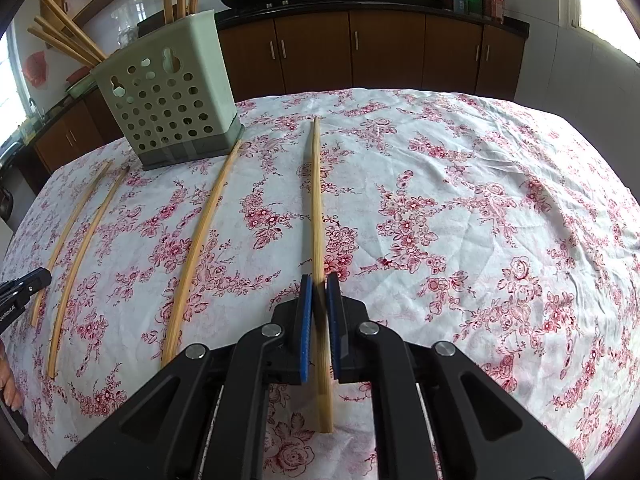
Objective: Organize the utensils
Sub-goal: 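Raise the chopsticks upright and release them into the green caddy with both grippers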
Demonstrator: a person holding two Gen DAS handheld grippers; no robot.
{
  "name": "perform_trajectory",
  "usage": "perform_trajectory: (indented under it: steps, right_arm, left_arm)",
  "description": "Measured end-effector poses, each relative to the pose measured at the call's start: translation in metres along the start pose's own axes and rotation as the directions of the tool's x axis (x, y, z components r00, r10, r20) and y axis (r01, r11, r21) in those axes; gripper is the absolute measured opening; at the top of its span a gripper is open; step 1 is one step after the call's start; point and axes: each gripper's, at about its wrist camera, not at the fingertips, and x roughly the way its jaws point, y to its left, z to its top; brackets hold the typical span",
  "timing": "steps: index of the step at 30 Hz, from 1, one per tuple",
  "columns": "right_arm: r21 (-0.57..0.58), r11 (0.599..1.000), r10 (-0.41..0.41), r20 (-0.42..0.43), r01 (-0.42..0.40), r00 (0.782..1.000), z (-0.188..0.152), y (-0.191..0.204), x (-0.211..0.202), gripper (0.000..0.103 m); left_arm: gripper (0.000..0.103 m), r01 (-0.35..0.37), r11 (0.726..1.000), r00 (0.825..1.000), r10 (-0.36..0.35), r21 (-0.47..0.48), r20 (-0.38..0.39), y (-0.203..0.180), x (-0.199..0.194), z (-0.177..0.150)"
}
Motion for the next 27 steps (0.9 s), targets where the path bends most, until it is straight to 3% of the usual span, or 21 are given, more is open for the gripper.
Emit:
perform_trajectory:
  steps: [4, 9, 14, 17, 20, 22, 23, 24, 25, 27]
  right_arm:
    - [0.007, 1.0, -0.001, 0.048, 0.001, 0.999, 0.007, -0.003, -0.017, 0.008]
    - [0.037, 0.999, 0.004, 0.194, -0.012, 0.981, 0.032, -0.01, -0.061, 0.008]
    - [0.046, 0.999, 0.009, 0.32, -0.025, 0.947, 0.051, -0.011, -0.096, 0.008]
    - [0.047, 0.998, 0.013, 0.357, -0.032, 0.934, 0.059, -0.011, -0.106, 0.008]
    - [0.017, 0.999, 0.024, 0.338, -0.031, 0.941, 0.061, -0.007, -0.1, 0.008]
    - [-0.002, 0.999, 0.034, 0.276, -0.035, 0.961, 0.056, -0.005, -0.086, 0.011]
    - [-0.003, 0.999, 0.044, 0.239, -0.045, 0.97, 0.053, -0.005, -0.077, 0.016]
    - [-0.001, 0.998, 0.054, 0.201, -0.055, 0.978, 0.048, -0.005, -0.068, 0.032]
    - [0.0, 0.998, 0.058, 0.176, -0.059, 0.983, 0.044, -0.003, -0.062, 0.04]
    - [-0.011, 0.998, 0.06, 0.12, -0.059, 0.991, 0.034, 0.003, -0.047, 0.04]
  left_arm:
    - [0.008, -0.003, 1.0, 1.0, 0.003, 0.023, 0.01, 0.001, -0.011, 0.004]
    - [0.008, 0.018, 1.0, 0.991, -0.019, 0.008, 0.136, 0.006, -0.055, 0.026]
    - [0.008, 0.075, 0.997, 0.956, -0.063, -0.033, 0.287, 0.011, -0.105, 0.056]
    - [0.008, 0.09, 0.995, 0.939, -0.07, -0.044, 0.337, 0.01, -0.119, 0.07]
    - [0.008, 0.079, 0.996, 0.931, -0.062, -0.033, 0.358, 0.008, -0.126, 0.079]
    - [0.008, 0.084, 0.996, 0.932, -0.067, -0.033, 0.357, 0.007, -0.126, 0.08]
    - [0.008, 0.084, 0.996, 0.932, -0.067, -0.033, 0.357, 0.008, -0.127, 0.078]
    - [0.008, 0.083, 0.996, 0.931, -0.066, -0.034, 0.359, 0.008, -0.127, 0.076]
    - [0.008, 0.085, 0.996, 0.93, -0.067, -0.035, 0.361, 0.008, -0.128, 0.074]
    - [0.008, 0.089, 0.995, 0.93, -0.069, -0.041, 0.36, 0.01, -0.127, 0.071]
